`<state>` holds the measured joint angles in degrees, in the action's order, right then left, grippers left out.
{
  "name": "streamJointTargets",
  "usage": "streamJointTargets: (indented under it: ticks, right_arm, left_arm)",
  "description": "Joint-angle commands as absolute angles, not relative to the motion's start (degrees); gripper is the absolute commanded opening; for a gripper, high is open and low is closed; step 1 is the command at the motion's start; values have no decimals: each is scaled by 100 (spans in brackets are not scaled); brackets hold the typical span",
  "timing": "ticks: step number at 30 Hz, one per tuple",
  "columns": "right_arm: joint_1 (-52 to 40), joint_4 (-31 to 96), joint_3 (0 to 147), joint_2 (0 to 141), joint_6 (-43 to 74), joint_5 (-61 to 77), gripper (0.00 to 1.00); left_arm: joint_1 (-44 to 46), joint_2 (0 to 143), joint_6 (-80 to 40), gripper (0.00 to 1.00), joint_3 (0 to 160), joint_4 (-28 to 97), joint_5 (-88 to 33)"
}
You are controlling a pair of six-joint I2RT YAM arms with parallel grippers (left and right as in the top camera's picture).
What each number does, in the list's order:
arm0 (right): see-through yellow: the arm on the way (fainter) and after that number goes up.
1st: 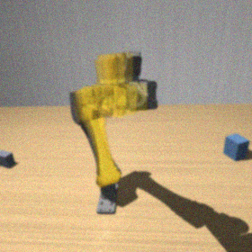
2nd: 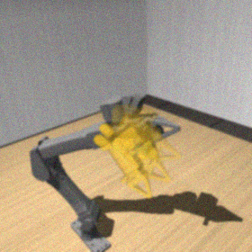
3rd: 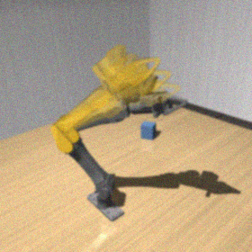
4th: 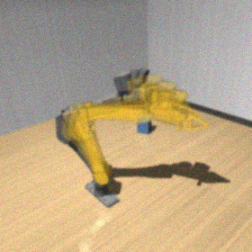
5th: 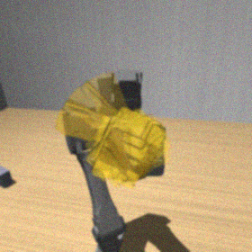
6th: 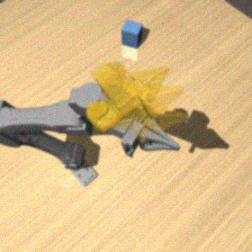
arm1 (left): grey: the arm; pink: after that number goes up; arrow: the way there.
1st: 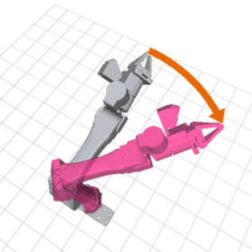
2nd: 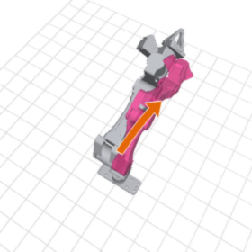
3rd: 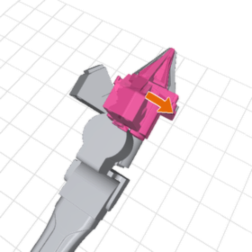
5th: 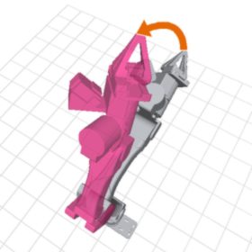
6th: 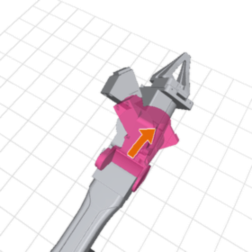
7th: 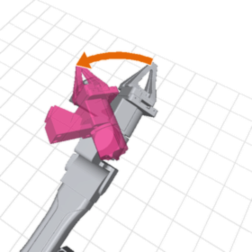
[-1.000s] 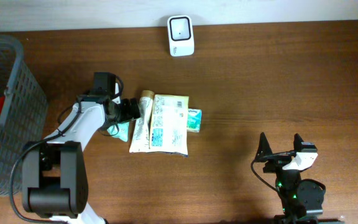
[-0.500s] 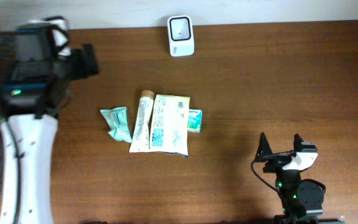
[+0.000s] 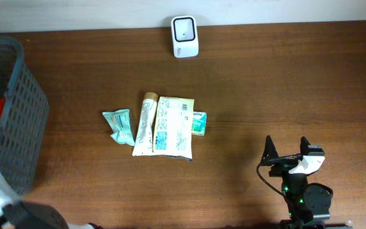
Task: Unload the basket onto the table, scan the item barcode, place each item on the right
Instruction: 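Grasp the spaghetti pack in the basket with the left gripper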
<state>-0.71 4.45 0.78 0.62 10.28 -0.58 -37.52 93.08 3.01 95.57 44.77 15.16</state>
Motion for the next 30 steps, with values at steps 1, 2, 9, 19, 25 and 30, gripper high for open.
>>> streamJointTargets:
  ticks: [1, 2, 9, 19, 25, 30]
  right_arm:
    - [-113, 456, 32, 36, 1009, -69, 99]
    - [-113, 456, 32, 36, 1009, -69, 99]
    - [-113, 456, 32, 36, 1009, -69, 99]
    - [-113, 458, 32, 36, 1009, -69, 99]
    - [-113, 458, 32, 36, 1009, -69, 99]
    - [-113, 458, 32, 36, 1009, -69, 99]
  left_arm:
    - [-3966, 10014, 1444, 99, 9566, 4521, 1372]
    - [-4012, 10208, 1747, 99, 9566, 4491, 1365]
    - [-4268, 11056, 2294, 97, 9561, 4464, 1264]
    - [-4436, 11891, 3041, 95, 9561, 4064, 1391]
    - [-4606, 12289, 3245, 90, 9561, 3900, 1387]
    - [-4604, 12551, 3242, 66, 9561, 3924, 1369]
